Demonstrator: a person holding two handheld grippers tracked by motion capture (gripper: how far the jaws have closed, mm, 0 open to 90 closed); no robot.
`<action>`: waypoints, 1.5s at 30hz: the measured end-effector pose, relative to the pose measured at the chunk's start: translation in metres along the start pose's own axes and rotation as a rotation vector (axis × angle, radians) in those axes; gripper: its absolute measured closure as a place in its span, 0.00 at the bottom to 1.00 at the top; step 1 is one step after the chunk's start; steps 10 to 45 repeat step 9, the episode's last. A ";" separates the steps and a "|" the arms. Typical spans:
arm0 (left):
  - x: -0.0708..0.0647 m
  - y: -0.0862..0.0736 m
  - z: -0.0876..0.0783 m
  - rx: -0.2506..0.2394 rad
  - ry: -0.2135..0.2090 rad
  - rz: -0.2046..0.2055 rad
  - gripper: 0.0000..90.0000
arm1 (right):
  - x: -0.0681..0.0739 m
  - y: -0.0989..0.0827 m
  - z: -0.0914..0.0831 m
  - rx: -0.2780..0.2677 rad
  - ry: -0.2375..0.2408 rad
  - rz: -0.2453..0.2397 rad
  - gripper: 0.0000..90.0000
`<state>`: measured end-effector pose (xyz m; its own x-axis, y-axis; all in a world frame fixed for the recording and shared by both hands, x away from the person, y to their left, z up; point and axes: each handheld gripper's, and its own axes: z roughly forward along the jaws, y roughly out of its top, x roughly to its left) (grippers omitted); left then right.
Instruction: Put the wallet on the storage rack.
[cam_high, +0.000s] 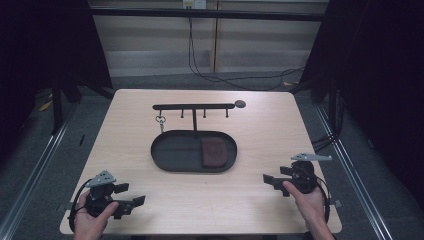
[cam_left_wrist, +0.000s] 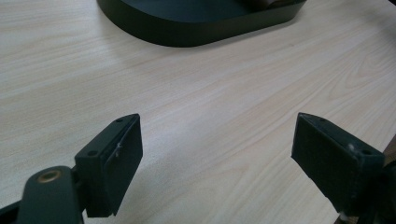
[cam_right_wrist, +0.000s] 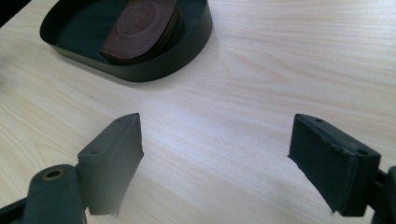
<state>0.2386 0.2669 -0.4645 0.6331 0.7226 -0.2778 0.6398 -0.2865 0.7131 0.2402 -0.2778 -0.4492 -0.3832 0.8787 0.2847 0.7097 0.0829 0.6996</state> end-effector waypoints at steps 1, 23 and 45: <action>0.000 0.000 0.000 0.000 -0.002 -0.001 0.18 | -0.001 -0.002 -0.003 -0.003 -0.003 0.002 0.19; 0.000 0.000 -0.001 -0.004 -0.008 0.006 0.18 | -0.007 -0.025 -0.002 -0.002 -0.040 0.014 0.18; 0.000 0.000 -0.001 -0.004 -0.008 0.006 0.18 | -0.007 -0.025 -0.002 -0.002 -0.040 0.014 0.18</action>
